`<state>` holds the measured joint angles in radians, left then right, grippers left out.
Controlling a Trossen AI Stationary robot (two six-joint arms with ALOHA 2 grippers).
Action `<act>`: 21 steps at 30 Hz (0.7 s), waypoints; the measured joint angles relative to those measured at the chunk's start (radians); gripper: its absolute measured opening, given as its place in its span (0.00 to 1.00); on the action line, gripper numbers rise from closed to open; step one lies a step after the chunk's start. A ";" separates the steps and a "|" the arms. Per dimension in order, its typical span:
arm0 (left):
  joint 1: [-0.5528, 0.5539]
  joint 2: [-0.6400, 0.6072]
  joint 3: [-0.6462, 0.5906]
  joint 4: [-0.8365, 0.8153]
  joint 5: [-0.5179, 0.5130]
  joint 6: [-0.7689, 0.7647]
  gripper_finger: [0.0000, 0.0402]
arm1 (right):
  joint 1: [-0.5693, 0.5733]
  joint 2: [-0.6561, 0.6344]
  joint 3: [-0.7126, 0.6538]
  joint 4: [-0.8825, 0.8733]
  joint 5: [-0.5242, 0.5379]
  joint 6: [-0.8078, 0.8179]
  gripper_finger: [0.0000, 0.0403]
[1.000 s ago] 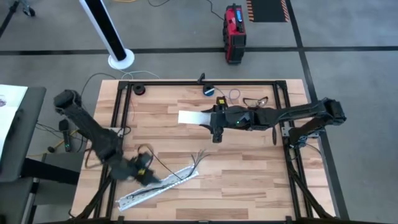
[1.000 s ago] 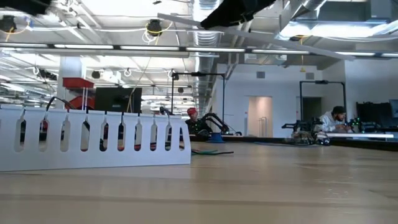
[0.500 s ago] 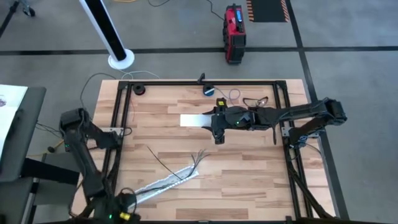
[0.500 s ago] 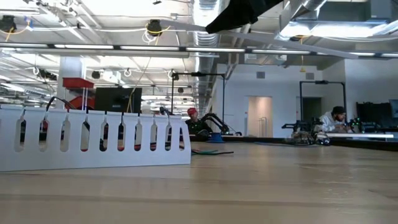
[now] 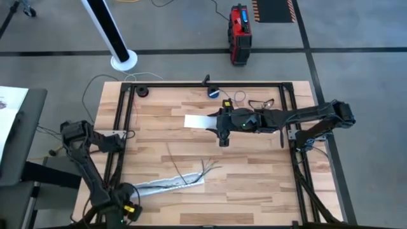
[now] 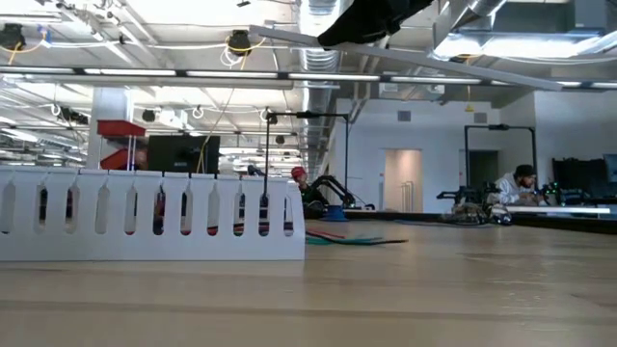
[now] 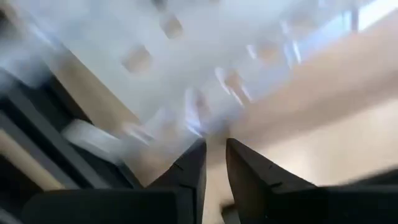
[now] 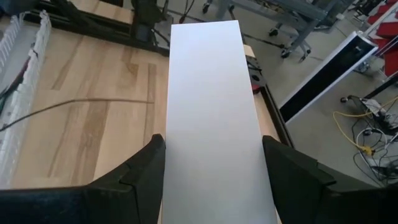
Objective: Ziptie cables
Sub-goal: Close the white cable duct
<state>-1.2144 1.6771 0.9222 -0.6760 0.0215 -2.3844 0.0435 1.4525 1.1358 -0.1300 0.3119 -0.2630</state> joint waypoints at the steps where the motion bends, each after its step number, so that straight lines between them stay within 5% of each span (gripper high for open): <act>1: 0.014 -0.004 -0.021 0.026 -0.004 0.011 0.14 | -0.001 0.000 0.000 0.000 0.000 -0.003 0.55; 21: 0.520 0.002 -0.112 0.216 -0.333 0.623 0.14 | -0.026 0.000 0.000 -0.024 -0.009 -0.034 0.55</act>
<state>-0.6946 1.6789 0.8100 -0.4601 -0.3115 -1.7617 0.0171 1.4526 1.1355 -0.1535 0.3033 -0.2973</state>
